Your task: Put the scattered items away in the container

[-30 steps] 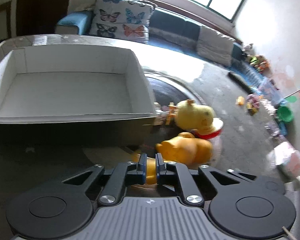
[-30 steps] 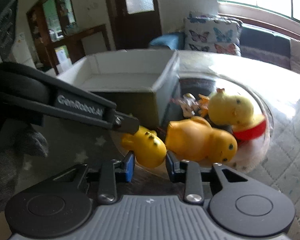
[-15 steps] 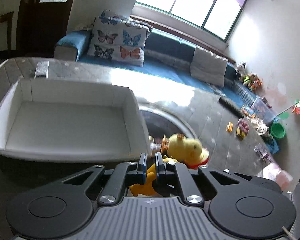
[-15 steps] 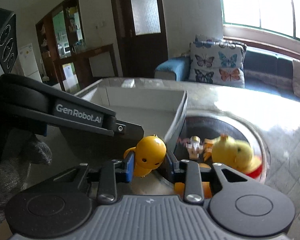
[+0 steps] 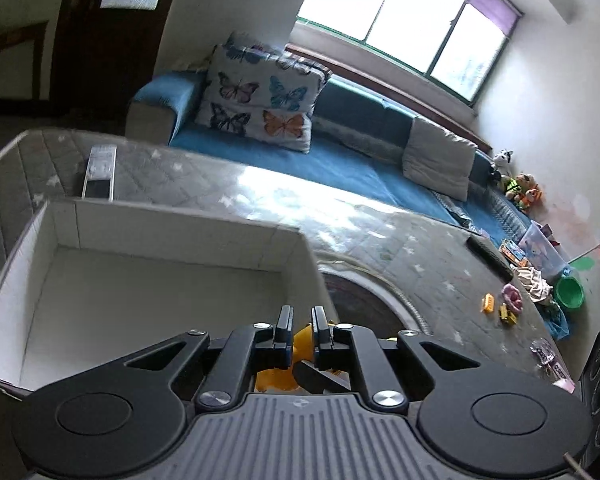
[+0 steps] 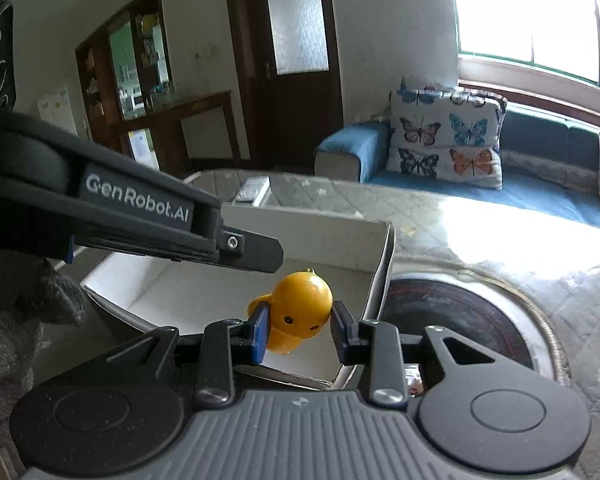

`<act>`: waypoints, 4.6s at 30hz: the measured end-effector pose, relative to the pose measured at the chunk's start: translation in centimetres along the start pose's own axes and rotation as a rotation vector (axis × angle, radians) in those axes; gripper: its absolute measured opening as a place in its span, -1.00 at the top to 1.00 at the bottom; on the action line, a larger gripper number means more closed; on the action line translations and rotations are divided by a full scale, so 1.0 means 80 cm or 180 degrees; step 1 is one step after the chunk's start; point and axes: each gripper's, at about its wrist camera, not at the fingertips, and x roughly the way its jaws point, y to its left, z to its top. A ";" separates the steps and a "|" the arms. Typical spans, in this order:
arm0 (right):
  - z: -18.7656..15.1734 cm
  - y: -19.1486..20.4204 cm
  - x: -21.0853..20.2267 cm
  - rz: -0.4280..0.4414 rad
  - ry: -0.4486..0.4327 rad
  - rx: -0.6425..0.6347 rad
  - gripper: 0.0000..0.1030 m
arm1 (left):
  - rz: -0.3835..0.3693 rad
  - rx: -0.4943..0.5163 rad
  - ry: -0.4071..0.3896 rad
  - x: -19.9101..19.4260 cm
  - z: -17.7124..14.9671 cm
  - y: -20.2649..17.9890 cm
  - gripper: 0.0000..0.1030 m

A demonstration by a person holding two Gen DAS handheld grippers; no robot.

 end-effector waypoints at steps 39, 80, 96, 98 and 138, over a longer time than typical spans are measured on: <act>-0.057 0.006 -0.072 -0.0202 -0.0008 -0.0163 -0.28 | 0.0023 0.0016 0.0036 -0.033 -0.052 -0.017 0.60; -0.126 -0.080 -0.100 -0.0509 0.0275 0.0303 -0.50 | -0.0189 0.0177 0.0498 0.027 -0.103 -0.097 0.48; -0.117 -0.086 -0.092 -0.0403 0.0261 0.0286 -0.50 | -0.0184 0.0145 0.0507 0.043 -0.089 -0.101 0.46; -0.115 -0.085 -0.090 -0.0366 0.0269 0.0273 -0.52 | -0.0177 0.0119 0.0516 0.046 -0.089 -0.100 0.44; -0.125 -0.055 -0.090 0.0016 0.0440 0.0082 -0.49 | -0.0248 -0.0274 0.0574 0.055 -0.101 -0.080 0.32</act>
